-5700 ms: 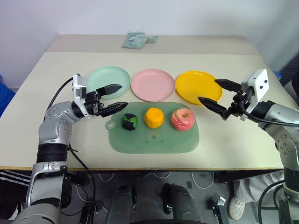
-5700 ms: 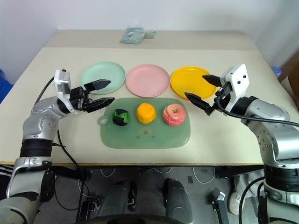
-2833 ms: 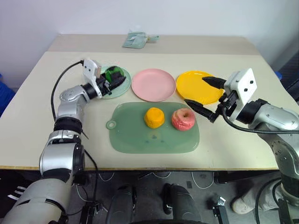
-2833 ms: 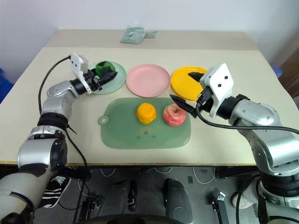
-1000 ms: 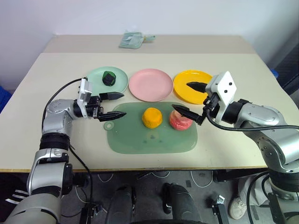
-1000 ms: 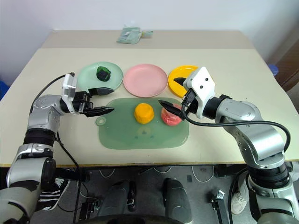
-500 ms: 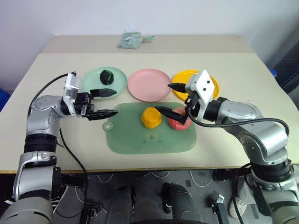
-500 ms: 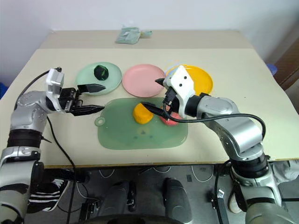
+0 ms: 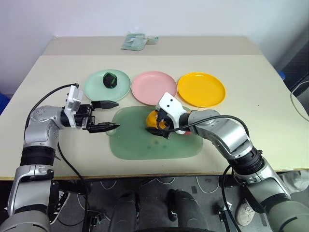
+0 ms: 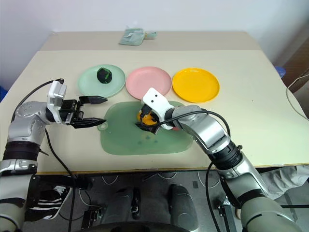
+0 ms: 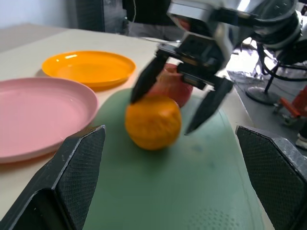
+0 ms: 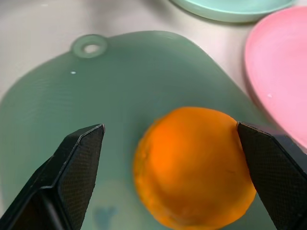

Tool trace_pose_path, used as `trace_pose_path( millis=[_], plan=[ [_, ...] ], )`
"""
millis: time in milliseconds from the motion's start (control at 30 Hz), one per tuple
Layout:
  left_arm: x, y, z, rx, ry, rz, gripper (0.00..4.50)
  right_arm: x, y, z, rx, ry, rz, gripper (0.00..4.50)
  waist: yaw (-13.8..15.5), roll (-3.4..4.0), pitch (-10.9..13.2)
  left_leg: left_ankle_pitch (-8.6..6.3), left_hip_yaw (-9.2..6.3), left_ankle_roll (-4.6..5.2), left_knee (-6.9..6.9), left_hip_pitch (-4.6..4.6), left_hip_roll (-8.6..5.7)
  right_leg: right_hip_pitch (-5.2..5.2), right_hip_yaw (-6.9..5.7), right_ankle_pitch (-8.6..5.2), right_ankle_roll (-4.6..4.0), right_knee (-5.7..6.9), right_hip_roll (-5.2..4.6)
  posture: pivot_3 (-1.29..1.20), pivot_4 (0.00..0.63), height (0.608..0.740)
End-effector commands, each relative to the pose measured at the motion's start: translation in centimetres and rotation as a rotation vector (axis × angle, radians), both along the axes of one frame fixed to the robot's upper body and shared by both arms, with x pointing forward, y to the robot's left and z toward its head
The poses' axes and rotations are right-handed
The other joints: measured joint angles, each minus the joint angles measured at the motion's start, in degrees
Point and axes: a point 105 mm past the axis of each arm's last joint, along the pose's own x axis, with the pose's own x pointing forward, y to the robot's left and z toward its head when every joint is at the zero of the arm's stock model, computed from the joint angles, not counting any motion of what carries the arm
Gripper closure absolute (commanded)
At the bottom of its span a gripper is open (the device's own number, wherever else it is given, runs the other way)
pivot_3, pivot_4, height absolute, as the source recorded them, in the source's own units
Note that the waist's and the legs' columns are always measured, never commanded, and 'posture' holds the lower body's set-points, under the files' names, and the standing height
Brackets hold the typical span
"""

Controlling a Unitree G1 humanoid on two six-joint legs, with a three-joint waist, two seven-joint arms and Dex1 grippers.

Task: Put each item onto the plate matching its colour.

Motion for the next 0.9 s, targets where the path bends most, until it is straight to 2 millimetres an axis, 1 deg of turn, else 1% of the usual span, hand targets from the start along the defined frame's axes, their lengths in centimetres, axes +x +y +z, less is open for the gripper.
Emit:
trace_pose_path(
  millis=[33, 67, 167, 300, 433, 600, 700, 733, 767, 800, 867, 900],
  plan=[
    [-0.4, 0.5, 1.6, -0.023, -0.056, 0.005, 0.05, 0.7, 0.3, 2.9, 0.067, -0.089, 0.001, 0.00, 0.00, 0.00, 0.00, 0.00, 0.00, 0.00, 0.00, -0.01, 0.00, -0.01, 0.00, 0.01, 0.02, 0.00, 0.00, 0.00, 0.150, 0.740],
    [-0.4, 0.5, 1.6, -0.023, -0.056, 0.008, 0.05, 0.8, 0.2, 3.4, 0.095, -0.081, -0.008, 0.00, 0.01, 0.00, 0.00, 0.00, 0.01, 0.00, 0.00, -0.01, 0.00, -0.01, 0.00, 0.05, 0.09, 0.00, 0.00, 0.00, 0.150, 0.740],
    [-0.5, 0.6, 1.7, -0.024, -0.056, 0.010, 0.05, 1.6, -0.5, 3.0, 0.041, -0.098, -0.035, 0.00, 0.03, 0.01, 0.01, 0.00, 0.01, 0.00, 0.00, -0.02, -0.01, -0.01, 0.00, 0.05, 0.09, -0.01, -0.02, 0.00, 0.150, 0.740],
    [-0.6, 0.3, 1.7, -0.028, -0.056, 0.006, 0.05, 0.6, -0.2, 0.9, -0.012, -0.038, 0.015, 0.00, 0.05, 0.01, 0.01, 0.00, 0.01, 0.00, -0.01, -0.02, -0.01, 0.00, 0.00, 0.05, 0.09, -0.03, -0.02, 0.00, 0.150, 0.740],
    [-0.6, 0.3, 1.7, -0.027, -0.053, 0.004, 0.05, 0.3, -0.4, 0.1, -0.041, -0.005, 0.021, 0.00, -0.01, 0.01, 0.01, 0.00, 0.01, 0.00, -0.01, -0.02, -0.01, -0.01, 0.00, 0.05, 0.09, -0.02, -0.02, 0.00, 0.150, 0.740],
    [-0.6, 0.2, 1.7, -0.023, -0.047, 0.002, 0.05, 0.9, -1.1, -0.7, -0.083, 0.006, -0.004, 0.00, 0.00, 0.01, 0.01, 0.00, 0.01, 0.00, -0.01, -0.01, -0.01, -0.01, 0.00, 0.04, 0.08, -0.02, -0.02, 0.00, 0.150, 0.740],
    [-0.7, 0.1, 1.6, -0.024, -0.046, 0.000, 0.00, 0.9, -1.2, -1.1, -0.105, 0.011, -0.006, 0.87, 0.02, 0.01, 0.01, 0.00, 0.01, 0.00, -0.01, -0.02, -0.01, -0.01, 0.00, 0.03, 0.06, -0.03, -0.02, 0.00, 0.150, 0.740],
    [-0.7, 0.1, 1.6, -0.024, -0.045, 0.000, 0.00, 0.8, -1.2, -1.1, -0.101, 0.010, -0.004, 1.26, 0.02, 0.01, 0.01, 0.00, 0.01, 0.00, -0.01, -0.01, -0.01, -0.01, 0.00, 0.03, 0.06, -0.03, -0.02, 0.00, 0.150, 0.740],
    [-0.7, 0.1, 1.6, -0.025, -0.045, -0.001, 0.00, 0.8, -1.1, -0.8, -0.086, -0.001, -0.007, 1.45, 0.03, 0.01, 0.01, 0.00, 0.01, 0.00, -0.01, -0.02, -0.01, -0.01, 0.00, 0.03, 0.06, -0.03, -0.02, 0.00, 0.150, 0.740],
    [-0.7, 0.0, 1.7, -0.027, -0.046, -0.001, 0.00, 1.0, -1.0, -0.2, -0.059, -0.014, -0.013, 1.45, 0.03, 0.01, 0.01, 0.00, 0.01, 0.00, -0.01, -0.01, -0.01, -0.01, 0.00, 0.04, 0.07, -0.03, -0.02, 0.00, 0.150, 0.740],
    [-0.5, 0.0, 1.9, -0.046, -0.049, 0.013, 0.00, 1.3, -0.9, 1.9, 0.048, -0.026, -0.037, 1.45, 0.02, 0.01, 0.01, 0.00, 0.01, 0.00, -0.01, -0.01, -0.01, -0.01, 0.00, 0.04, 0.08, -0.03, -0.02, 0.00, 0.150, 0.740],
    [-0.1, 0.0, 2.2, -0.068, -0.055, 0.034, 0.00, 1.6, -1.0, 3.3, 0.121, -0.035, -0.051, 1.45, 0.02, 0.02, 0.01, 0.00, 0.01, 0.00, -0.01, -0.02, -0.01, -0.01, 0.00, 0.04, 0.08, -0.03, -0.02, 0.00, 0.150, 0.740]
  ],
)
